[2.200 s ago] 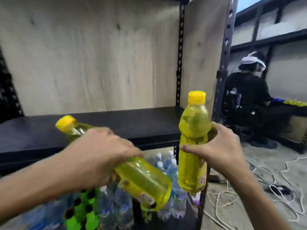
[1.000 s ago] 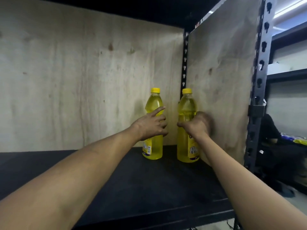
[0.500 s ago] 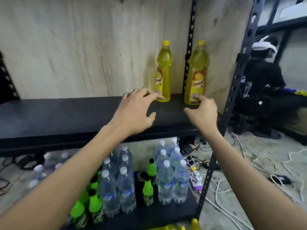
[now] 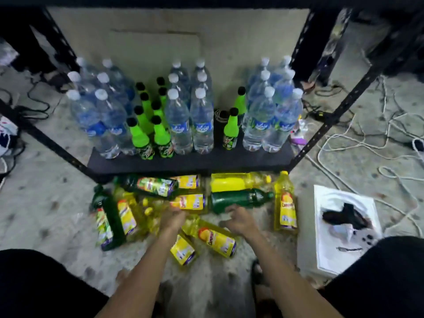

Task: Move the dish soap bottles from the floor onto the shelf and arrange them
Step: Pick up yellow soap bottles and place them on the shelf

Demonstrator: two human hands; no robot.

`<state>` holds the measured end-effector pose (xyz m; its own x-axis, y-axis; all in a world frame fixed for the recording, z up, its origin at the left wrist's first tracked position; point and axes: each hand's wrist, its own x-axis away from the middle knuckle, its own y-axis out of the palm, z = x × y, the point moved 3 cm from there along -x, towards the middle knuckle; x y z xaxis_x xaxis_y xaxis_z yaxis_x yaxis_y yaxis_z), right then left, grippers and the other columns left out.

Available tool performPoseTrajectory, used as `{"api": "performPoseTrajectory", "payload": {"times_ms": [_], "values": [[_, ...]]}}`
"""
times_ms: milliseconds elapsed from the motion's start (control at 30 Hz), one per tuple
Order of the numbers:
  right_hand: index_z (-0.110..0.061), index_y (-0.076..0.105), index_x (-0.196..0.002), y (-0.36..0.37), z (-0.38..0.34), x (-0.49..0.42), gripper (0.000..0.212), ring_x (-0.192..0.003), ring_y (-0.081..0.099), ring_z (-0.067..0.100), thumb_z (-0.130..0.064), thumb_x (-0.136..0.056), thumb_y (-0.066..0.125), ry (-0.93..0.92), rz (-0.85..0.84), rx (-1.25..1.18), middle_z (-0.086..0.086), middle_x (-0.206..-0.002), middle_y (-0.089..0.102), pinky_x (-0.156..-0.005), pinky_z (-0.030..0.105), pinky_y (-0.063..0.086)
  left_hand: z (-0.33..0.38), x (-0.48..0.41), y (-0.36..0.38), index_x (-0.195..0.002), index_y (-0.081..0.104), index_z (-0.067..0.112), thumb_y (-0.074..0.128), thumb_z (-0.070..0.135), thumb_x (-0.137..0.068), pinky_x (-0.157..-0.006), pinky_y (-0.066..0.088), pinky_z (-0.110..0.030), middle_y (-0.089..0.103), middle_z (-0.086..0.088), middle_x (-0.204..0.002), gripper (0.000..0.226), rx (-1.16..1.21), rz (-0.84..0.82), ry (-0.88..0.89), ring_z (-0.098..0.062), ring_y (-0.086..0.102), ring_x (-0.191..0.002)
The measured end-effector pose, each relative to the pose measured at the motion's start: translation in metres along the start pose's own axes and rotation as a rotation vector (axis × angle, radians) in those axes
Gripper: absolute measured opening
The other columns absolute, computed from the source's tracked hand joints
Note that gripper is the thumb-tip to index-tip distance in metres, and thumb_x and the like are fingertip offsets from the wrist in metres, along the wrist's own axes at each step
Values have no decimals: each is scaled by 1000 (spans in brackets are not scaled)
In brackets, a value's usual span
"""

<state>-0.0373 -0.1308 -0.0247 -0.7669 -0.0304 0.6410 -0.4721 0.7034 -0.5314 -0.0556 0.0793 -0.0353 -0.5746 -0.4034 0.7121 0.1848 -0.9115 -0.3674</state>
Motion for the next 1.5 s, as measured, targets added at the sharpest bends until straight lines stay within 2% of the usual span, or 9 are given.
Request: {"api": "performPoseTrajectory", "payload": {"times_ms": [133,400,467,600,800,1033,1133,1333,1500], "values": [[-18,44,-143,57,32,-40,81,-131,49,28,-38,-75,82,14,-247,345,12,-143,50,-100,33,44,-62,-42,9,-112,63,-6,66,8,-90,-85,46,-39,56,-21,-109,26,62,-73,-290,-28,56,-100],[-28,29,-149,107,42,-91,97,-124,50,34,-37,-69,84,-50,-189,576,10,-134,50,-98,43,45,-105,-98,23,-153,28,1,74,35,-88,-114,32,-47,27,-17,-159,86,80,0,-499,-35,31,-145],[-25,30,-147,114,43,-95,93,-120,55,33,-31,-71,83,-53,-166,577,11,-131,53,-95,42,48,-115,-104,19,-148,37,2,85,35,-76,-110,39,-52,41,-20,-151,93,46,66,-474,-38,43,-137],[-21,43,-137,109,37,-89,70,-110,63,31,-21,-75,76,-68,-116,551,12,-118,63,-84,38,53,-121,-101,14,-96,63,2,89,21,-72,-92,53,-51,65,-19,-109,40,124,22,-446,-36,66,-102],[-25,53,-135,54,34,-48,72,-106,67,26,-24,-67,78,-47,-49,520,7,-114,68,-83,33,56,-92,-40,9,-102,58,5,81,9,-81,-75,50,-46,65,-20,-98,31,134,-118,-351,-31,65,-86],[-34,63,-129,-76,14,44,83,-95,70,11,-38,-48,83,-196,177,306,-8,-102,74,-74,18,51,7,67,-12,-95,66,12,82,16,-80,-53,55,-27,76,-5,-81,22,1,-256,18,-19,72,-67],[-36,67,-123,-143,-10,93,87,-79,66,-3,-49,-38,77,-319,357,136,-20,-86,71,-66,9,48,73,127,-34,-108,66,15,93,21,-66,-71,60,-32,77,-6,-89,50,-61,-271,310,-24,74,-83],[-45,65,-118,-285,-91,198,83,-91,68,-10,-44,-38,89,-670,675,-184,-22,-100,74,-81,15,54,223,270,-88,-106,63,30,95,28,-54,-55,54,-18,78,0,-81,61,-38,-339,866,-17,75,-65],[-37,60,-130,-387,-187,262,90,-95,69,2,-45,-46,92,-883,965,-399,-13,-103,73,-86,31,57,371,338,-92,-102,67,25,99,31,-48,-64,60,-33,75,1,-78,63,212,-216,1211,-17,74,-68]]}}
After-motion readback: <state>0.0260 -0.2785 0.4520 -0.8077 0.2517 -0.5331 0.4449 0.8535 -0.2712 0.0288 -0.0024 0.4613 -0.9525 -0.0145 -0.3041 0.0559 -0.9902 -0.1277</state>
